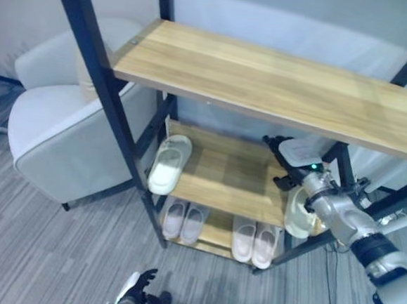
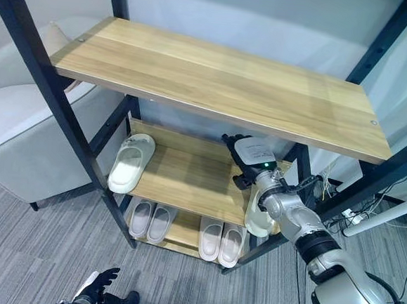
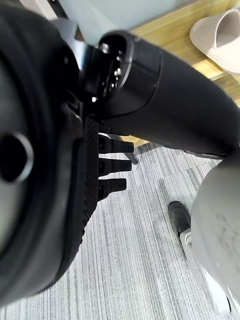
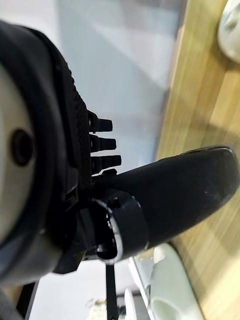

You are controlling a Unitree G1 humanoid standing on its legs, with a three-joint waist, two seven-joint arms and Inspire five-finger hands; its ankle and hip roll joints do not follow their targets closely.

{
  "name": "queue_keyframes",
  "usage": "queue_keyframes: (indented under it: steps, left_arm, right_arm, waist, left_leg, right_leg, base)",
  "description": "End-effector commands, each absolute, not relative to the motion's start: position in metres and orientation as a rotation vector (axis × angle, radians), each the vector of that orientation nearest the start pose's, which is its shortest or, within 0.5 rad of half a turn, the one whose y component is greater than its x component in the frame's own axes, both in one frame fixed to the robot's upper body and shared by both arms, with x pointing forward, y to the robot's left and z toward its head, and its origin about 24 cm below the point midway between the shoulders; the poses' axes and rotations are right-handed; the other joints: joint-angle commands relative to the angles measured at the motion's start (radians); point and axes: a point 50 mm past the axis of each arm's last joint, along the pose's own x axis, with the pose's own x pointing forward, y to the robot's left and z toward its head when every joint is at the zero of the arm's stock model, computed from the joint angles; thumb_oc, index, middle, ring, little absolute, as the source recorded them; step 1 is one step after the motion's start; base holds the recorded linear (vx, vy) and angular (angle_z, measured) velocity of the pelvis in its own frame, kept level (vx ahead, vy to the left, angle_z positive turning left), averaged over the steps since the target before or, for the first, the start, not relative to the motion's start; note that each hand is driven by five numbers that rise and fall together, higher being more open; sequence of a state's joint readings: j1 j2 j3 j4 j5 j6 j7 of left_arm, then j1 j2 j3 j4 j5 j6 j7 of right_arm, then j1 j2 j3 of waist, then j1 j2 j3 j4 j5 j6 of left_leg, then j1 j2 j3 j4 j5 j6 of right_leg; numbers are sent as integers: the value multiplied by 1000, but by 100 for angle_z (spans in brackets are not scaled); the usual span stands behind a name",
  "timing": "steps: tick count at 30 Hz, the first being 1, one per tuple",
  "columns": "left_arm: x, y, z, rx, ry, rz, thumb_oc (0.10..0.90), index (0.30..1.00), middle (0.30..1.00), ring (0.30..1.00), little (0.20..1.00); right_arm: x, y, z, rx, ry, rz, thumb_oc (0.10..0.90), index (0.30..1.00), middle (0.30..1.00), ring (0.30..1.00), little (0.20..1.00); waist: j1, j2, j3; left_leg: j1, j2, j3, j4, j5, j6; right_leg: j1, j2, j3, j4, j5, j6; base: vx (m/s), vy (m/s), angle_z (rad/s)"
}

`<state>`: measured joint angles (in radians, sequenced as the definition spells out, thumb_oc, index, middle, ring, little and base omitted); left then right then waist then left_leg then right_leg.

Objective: Arrange the slippers neatly on the shoe rack.

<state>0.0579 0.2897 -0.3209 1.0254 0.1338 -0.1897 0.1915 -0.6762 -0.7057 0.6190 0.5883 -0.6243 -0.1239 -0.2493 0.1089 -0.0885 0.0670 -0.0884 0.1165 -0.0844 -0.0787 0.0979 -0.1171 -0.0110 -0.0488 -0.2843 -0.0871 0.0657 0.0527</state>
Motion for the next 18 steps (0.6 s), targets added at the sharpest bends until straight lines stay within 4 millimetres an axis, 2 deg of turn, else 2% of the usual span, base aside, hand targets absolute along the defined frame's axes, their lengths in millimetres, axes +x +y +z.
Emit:
queue_keyframes:
  steps: [1,10,11,18]
  left_arm:
    - [126,196,-147,614,843,-183,800,900,900,900,900]
    - [125,194,-149,616,858,-205,800,900,900,900,900]
    - [126,193,-148,615,853,-209,800,900,900,900,900]
    - [129,193,-147,617,844,-222,800,900,900,900,900]
  right_arm:
    - [368,-224,171,-1607,-391,-14,800,900,900,900,900]
    - [356,-246,160,-1626,-314,-7,800,900,900,900,900]
    - [354,-253,154,-1632,-278,-6,800,900,900,900,900]
    - [354,-253,151,-1653,-248,18,800,900,900,900,900]
  waist:
    - [-7,-11,-17]
    - [-30,-6,-15]
    - [-34,-5,-13]
    - [-34,-7,-1]
  left_leg:
    - [6,-53,64,-9,-47,18]
    - [11,-65,80,-9,-62,27]
    - [15,-68,81,-9,-66,29]
    - [15,-70,86,-9,-67,35]
  right_leg:
    - [47,-41,30,22,-94,84]
    - [42,-57,49,24,-88,93]
    - [42,-60,52,28,-88,93]
    - [30,-65,61,34,-83,96]
  base:
    - [-13,43,-4]
    - [-3,23,-9]
    - [0,0,0]
    - [0,0,0]
